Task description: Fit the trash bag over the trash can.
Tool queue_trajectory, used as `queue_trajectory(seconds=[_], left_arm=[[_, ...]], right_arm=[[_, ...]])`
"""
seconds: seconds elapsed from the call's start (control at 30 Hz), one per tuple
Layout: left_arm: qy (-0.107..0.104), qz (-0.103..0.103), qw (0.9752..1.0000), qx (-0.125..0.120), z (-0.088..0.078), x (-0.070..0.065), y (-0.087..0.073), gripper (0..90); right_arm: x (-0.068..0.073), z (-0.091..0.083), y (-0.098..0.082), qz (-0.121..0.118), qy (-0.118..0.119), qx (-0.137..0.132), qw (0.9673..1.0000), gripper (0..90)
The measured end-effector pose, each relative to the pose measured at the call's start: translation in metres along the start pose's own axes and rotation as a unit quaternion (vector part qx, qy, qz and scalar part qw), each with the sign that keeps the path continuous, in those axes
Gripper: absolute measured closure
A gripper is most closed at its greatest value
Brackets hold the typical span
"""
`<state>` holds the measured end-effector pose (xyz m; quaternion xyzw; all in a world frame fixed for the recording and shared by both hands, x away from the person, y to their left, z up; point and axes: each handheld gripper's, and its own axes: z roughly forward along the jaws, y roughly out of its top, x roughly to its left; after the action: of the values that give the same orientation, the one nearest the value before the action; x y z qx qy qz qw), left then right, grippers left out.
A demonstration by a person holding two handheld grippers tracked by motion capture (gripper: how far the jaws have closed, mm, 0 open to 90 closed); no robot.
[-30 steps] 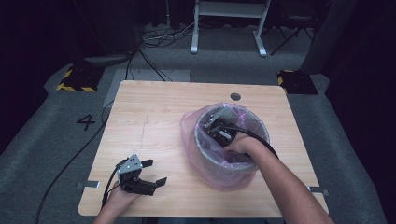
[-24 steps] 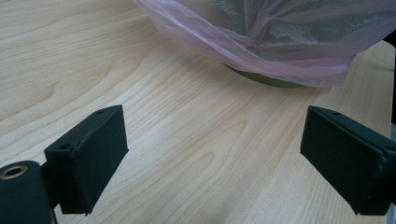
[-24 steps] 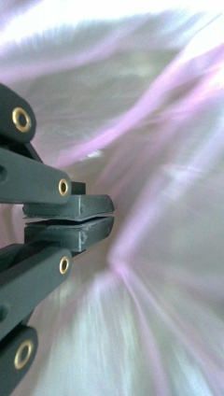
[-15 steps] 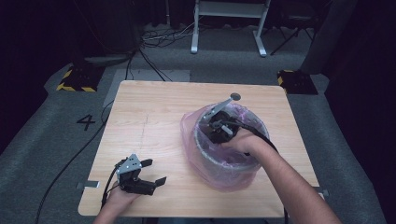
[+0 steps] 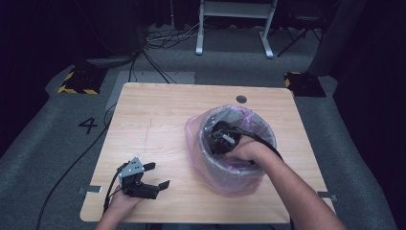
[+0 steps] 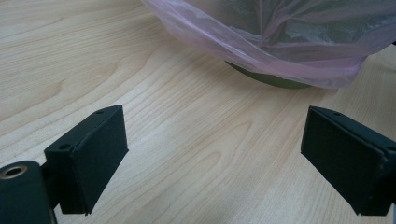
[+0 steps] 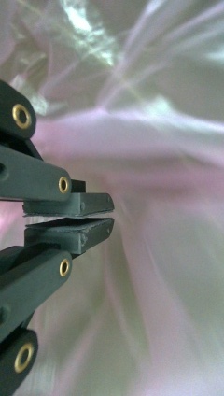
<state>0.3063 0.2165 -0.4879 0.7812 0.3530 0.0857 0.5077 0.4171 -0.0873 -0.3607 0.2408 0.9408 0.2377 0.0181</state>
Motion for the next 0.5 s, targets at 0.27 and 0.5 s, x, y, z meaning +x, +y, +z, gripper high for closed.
queue_trajectory(seconds=[0.27, 0.5], left_arm=[[-0.001, -0.002, 1.0, -0.001, 0.0, -0.001, 0.0, 7.1], [-0.004, -0.003, 1.0, -0.008, -0.001, 0.0, 0.001, 6.9]], right_arm=[[-0.029, -0.016, 0.004, 0.02, -0.072, -0.049, 0.996, 85.0], [-0.056, 0.013, -0.011, 0.061, -0.089, -0.02, 0.994, 84.2]])
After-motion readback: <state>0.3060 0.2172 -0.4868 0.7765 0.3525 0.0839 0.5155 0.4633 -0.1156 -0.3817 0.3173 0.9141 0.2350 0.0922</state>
